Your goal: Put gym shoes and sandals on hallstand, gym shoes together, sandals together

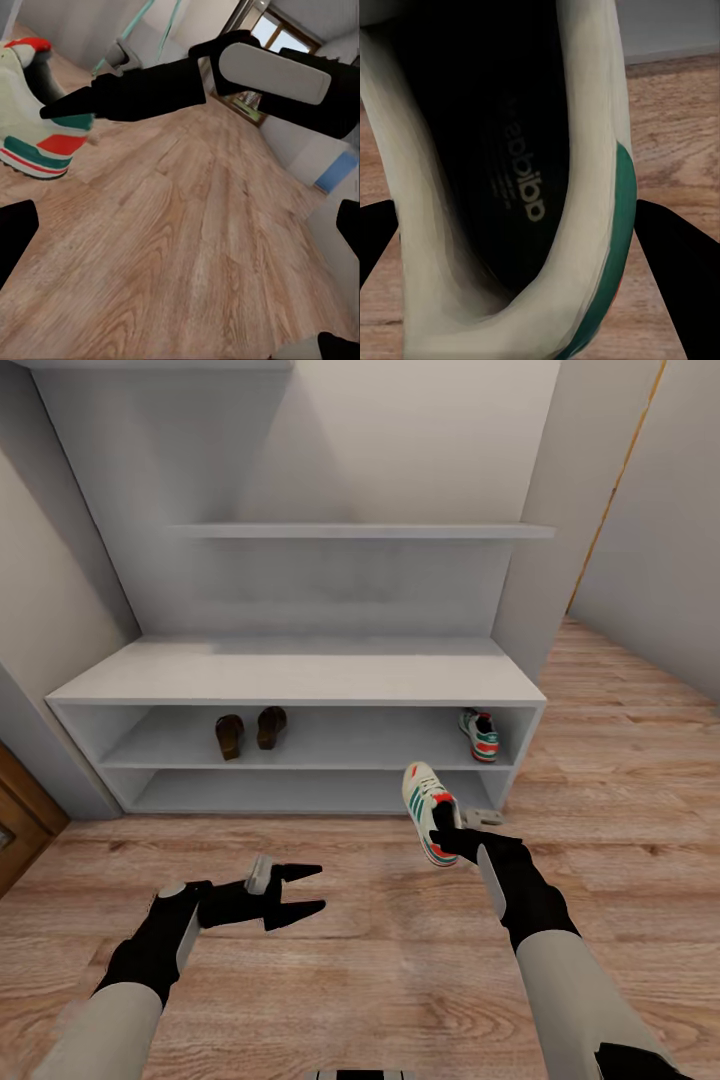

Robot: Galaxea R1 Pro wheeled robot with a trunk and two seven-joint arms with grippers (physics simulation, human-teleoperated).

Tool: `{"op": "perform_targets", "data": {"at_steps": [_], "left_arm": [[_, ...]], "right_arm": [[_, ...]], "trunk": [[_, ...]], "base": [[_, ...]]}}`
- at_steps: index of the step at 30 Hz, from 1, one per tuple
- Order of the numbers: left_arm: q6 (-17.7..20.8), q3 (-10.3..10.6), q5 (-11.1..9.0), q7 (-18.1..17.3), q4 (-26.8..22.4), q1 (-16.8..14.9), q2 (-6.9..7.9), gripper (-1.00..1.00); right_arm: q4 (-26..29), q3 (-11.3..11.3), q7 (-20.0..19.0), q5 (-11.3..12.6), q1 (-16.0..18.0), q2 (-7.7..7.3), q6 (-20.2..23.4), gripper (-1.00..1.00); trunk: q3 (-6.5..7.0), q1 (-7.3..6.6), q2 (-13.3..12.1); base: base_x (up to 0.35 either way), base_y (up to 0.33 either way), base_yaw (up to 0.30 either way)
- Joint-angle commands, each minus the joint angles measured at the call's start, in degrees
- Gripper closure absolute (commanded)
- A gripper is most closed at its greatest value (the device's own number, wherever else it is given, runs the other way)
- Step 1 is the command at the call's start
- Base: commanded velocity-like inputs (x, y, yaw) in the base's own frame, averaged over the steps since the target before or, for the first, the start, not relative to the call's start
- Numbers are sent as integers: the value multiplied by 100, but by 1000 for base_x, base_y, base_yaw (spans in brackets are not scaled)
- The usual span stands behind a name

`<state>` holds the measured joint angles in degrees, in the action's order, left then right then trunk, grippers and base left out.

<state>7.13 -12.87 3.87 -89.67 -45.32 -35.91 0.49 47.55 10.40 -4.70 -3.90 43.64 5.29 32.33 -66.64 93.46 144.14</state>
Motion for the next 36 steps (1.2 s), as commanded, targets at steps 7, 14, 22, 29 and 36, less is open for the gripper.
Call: {"op": "perform_targets", "data": {"at_steps": [7,14,22,29,36], "left_arm": [[63,27,26,-33,42,-3,-75,-100],[61,33,18,-33,203,-3,-84,-100],[60,33,17,-33,233,-3,-84,-100],[60,33,17,-33,234,-3,-84,-100],[61,32,17,-33,234,-3,-84,-100]], "right_arm": [[9,22,-49,-41,4,8,28,100],[5,50,-49,-35,3,8,28,100],[2,70,323,-18,4,8,28,100],[16,59,751,-15,3,3,28,100],[21,59,768,-15,4,2,28,100]], "trunk": [[-5,-1,2],[-5,-1,2],[-5,-1,2],[-5,-1,2],[-5,-1,2]], "base": [[182,0,0],[329,-50,0],[95,-35,0],[2,-1,0],[0,0,0]]}}
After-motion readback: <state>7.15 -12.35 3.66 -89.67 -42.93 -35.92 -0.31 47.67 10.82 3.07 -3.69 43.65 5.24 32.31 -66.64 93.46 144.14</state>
